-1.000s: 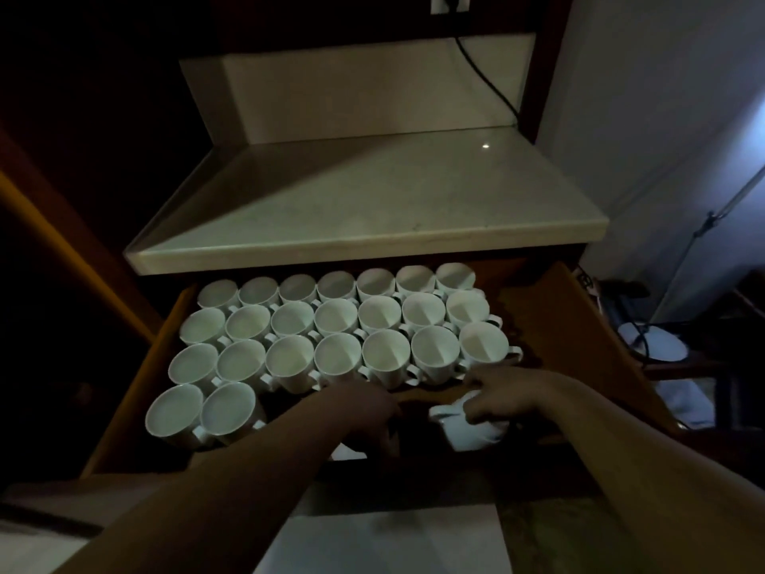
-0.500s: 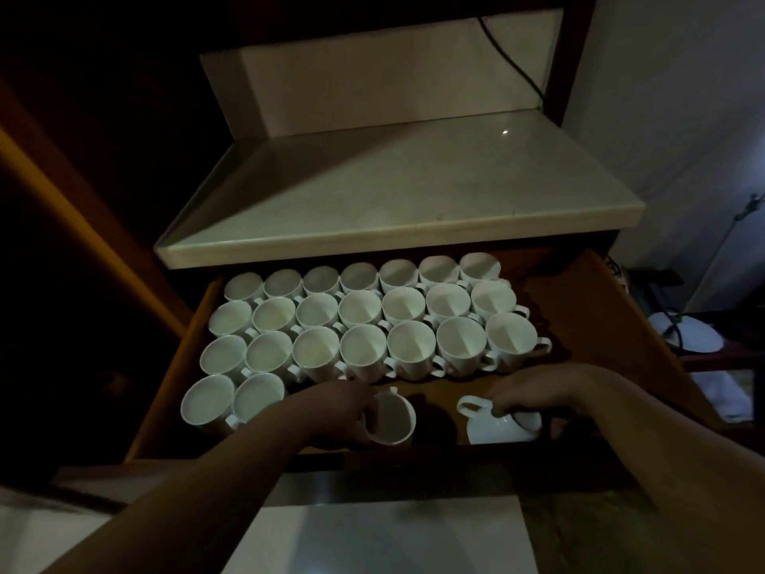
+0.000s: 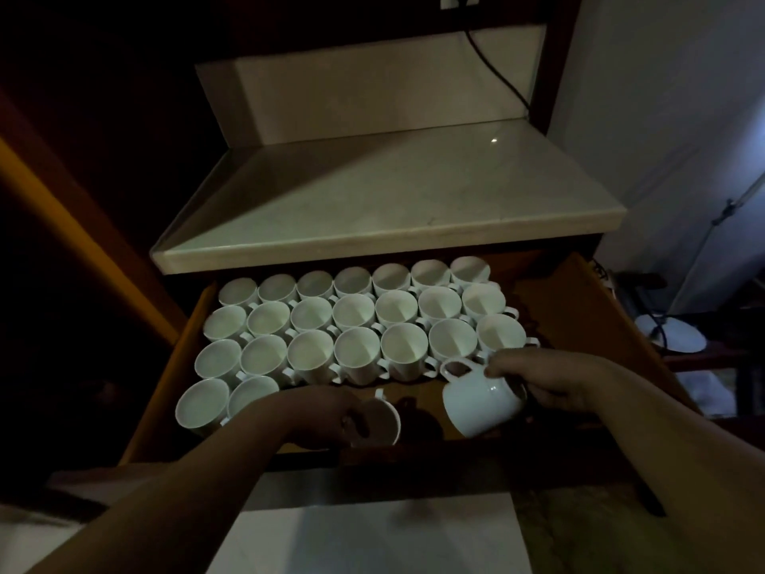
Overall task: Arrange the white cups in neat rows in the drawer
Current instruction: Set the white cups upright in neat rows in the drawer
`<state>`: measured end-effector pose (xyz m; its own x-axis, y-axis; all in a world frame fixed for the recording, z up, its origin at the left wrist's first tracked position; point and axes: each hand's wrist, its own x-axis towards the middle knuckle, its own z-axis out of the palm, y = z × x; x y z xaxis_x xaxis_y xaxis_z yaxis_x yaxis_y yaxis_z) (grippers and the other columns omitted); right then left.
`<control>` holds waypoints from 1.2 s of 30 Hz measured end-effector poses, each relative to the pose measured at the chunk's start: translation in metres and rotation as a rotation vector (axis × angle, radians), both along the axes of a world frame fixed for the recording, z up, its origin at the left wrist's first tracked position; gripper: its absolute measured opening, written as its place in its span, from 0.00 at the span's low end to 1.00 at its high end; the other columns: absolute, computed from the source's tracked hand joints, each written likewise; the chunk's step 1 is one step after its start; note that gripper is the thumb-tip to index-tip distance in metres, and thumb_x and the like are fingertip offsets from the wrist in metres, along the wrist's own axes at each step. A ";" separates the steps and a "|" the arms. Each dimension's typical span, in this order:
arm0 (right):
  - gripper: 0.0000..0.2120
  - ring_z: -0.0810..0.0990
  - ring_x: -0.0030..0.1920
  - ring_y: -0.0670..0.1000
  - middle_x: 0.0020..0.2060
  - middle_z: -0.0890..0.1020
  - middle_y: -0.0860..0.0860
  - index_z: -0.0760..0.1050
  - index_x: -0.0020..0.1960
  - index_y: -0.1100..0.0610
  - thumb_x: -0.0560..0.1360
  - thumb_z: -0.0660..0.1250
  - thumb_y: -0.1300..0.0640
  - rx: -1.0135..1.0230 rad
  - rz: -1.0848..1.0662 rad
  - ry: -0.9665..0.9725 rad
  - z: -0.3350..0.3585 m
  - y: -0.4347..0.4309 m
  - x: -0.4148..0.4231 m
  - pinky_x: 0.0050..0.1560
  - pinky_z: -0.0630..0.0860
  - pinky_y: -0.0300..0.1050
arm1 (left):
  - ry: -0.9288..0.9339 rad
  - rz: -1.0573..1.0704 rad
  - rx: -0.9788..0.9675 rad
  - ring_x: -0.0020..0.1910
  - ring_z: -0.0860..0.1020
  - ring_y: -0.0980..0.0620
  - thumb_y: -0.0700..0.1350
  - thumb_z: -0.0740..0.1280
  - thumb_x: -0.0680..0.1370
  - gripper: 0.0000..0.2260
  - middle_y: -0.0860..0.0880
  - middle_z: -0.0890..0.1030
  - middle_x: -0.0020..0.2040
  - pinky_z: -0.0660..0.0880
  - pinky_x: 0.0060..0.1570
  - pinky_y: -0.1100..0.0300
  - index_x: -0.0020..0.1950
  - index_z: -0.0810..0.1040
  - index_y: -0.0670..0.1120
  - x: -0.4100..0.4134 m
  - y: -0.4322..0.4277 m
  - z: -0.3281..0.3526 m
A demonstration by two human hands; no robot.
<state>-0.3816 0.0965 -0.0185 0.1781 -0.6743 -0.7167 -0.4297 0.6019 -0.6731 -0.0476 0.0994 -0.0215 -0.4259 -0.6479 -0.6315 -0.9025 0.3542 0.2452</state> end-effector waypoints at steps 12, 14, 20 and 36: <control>0.22 0.81 0.53 0.63 0.57 0.84 0.63 0.79 0.65 0.60 0.75 0.66 0.49 -0.073 -0.325 -0.488 0.025 -0.006 0.033 0.44 0.77 0.55 | 1.045 0.685 0.273 0.57 0.82 0.44 0.46 0.79 0.71 0.29 0.44 0.81 0.60 0.80 0.57 0.47 0.68 0.72 0.48 -0.074 0.021 0.046; 0.18 0.84 0.50 0.60 0.55 0.85 0.62 0.80 0.62 0.58 0.78 0.66 0.48 -0.094 -0.369 -0.487 0.036 -0.004 0.043 0.40 0.80 0.52 | 1.118 0.769 0.269 0.56 0.83 0.42 0.44 0.77 0.73 0.24 0.40 0.81 0.60 0.81 0.55 0.49 0.66 0.73 0.44 -0.079 0.019 0.052; 0.25 0.80 0.51 0.42 0.63 0.77 0.44 0.66 0.75 0.39 0.79 0.67 0.48 -0.599 0.158 0.123 0.073 0.006 0.051 0.43 0.77 0.38 | 0.965 0.864 0.200 0.48 0.85 0.40 0.57 0.75 0.70 0.25 0.39 0.85 0.52 0.81 0.54 0.41 0.58 0.81 0.41 -0.074 0.005 0.051; 0.38 0.81 0.49 0.46 0.52 0.80 0.45 0.62 0.66 0.41 0.63 0.78 0.39 -0.567 0.583 0.463 0.028 0.012 0.050 0.49 0.83 0.51 | 0.616 0.555 -0.069 0.40 0.85 0.52 0.58 0.71 0.76 0.15 0.50 0.85 0.44 0.83 0.44 0.48 0.54 0.79 0.50 -0.044 0.012 0.016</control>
<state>-0.3317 0.1086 0.0096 0.3772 -0.8391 -0.3920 -0.8591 -0.1590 -0.4864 -0.0912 0.1117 -0.0053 -0.2893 -0.8944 -0.3410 -0.6621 -0.0703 0.7461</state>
